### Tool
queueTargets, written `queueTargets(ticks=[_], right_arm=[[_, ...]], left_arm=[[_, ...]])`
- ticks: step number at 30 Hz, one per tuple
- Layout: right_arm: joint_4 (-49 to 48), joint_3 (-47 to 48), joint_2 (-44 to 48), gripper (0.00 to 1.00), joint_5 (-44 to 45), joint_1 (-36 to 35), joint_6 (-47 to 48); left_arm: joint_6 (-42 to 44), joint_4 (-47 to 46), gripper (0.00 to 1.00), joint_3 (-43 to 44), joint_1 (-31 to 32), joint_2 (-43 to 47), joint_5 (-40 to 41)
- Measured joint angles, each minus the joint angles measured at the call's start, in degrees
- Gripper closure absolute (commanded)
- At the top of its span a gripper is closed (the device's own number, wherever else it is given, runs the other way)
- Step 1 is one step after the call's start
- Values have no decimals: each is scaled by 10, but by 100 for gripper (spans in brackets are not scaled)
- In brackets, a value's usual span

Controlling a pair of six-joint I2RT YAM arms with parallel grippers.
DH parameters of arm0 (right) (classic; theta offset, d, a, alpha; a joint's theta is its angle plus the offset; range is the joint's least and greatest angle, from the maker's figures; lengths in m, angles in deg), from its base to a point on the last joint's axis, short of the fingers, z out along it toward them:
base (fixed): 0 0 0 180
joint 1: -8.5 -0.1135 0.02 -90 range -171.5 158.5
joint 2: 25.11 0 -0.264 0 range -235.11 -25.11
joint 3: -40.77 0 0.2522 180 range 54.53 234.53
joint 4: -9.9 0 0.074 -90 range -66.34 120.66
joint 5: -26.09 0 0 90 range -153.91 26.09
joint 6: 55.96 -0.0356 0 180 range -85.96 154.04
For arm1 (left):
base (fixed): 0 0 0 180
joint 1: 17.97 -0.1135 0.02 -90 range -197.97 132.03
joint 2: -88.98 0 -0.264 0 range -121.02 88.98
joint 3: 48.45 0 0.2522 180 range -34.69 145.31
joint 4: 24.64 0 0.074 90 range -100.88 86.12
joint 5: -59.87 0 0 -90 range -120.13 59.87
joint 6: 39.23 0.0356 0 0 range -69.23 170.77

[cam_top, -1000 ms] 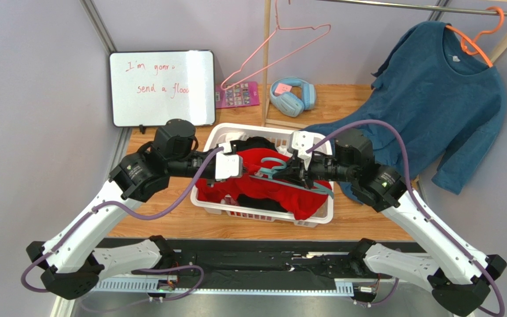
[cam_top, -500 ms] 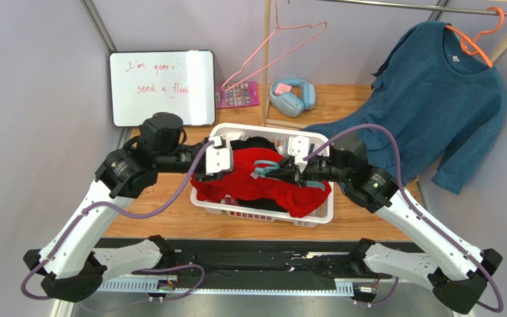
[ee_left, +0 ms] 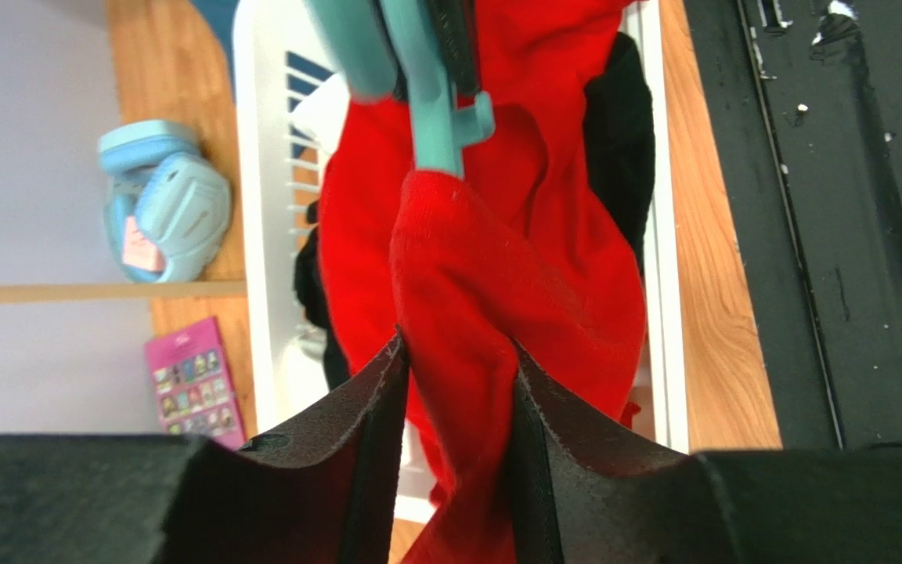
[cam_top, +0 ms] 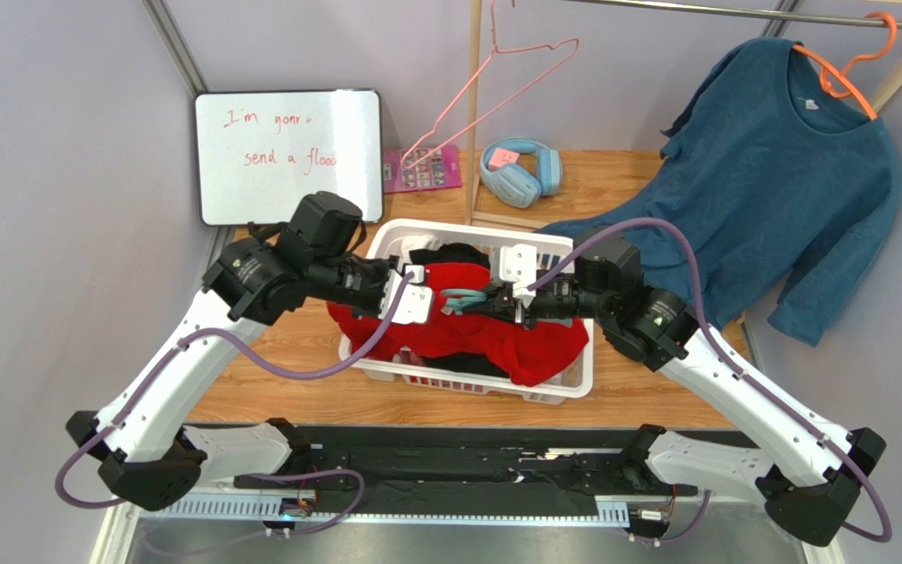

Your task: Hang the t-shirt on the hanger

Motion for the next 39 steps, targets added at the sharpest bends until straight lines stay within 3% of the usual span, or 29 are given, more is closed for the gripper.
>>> queueTargets(ticks=[7, 8, 9, 10, 11, 12, 13, 14, 16, 18, 22, 26, 30, 32, 35, 39], right_arm=[[6, 26, -23, 100, 5, -14, 4], [7, 26, -23, 100, 5, -16, 4], [8, 27, -24, 100, 6, -17, 4], [9, 27, -24, 100, 7, -19, 3], [11, 27, -24, 94, 9, -20, 3], [12, 27, -23, 79, 12, -21, 3], [12, 27, -23, 40, 16, -21, 1], [13, 27, -22, 22, 20, -22, -6], [5, 27, -18, 1, 42, -26, -24], [-1, 29, -6, 1, 80, -28, -52], [7, 29, 56, 13, 167, -19, -121], [36, 30, 121, 19, 273, -15, -193], [69, 27, 155, 18, 351, 12, -250], [75, 18, 156, 20, 373, 21, -273], [76, -8, 137, 35, 406, 21, -319], [71, -7, 54, 30, 470, 14, -388]], left_arm=[[-14, -16, 77, -10, 26, -11, -2], [-22, -21, 81, -15, 26, -7, -2], [-32, -28, 94, -21, 26, -3, -2], [-43, -36, 100, -27, 26, 1, -1], [-55, -46, 100, -35, 26, 6, 0], [-66, -56, 100, -42, 25, 10, 2], [-77, -67, 100, -50, 25, 16, 5], [-88, -79, 100, -60, 25, 22, 7], [-104, -99, 100, -78, 26, 32, 5], [-129, -113, 100, -96, 21, 41, 1], [-199, -147, 100, -102, 5, 50, 7], [-285, -200, 100, -102, 3, 54, 40], [-356, -239, 100, -102, 3, 52, 88], [-381, -254, 100, -103, 3, 52, 106], [-410, -269, 100, -106, 3, 52, 127], [-448, -276, 100, -111, 3, 52, 151]])
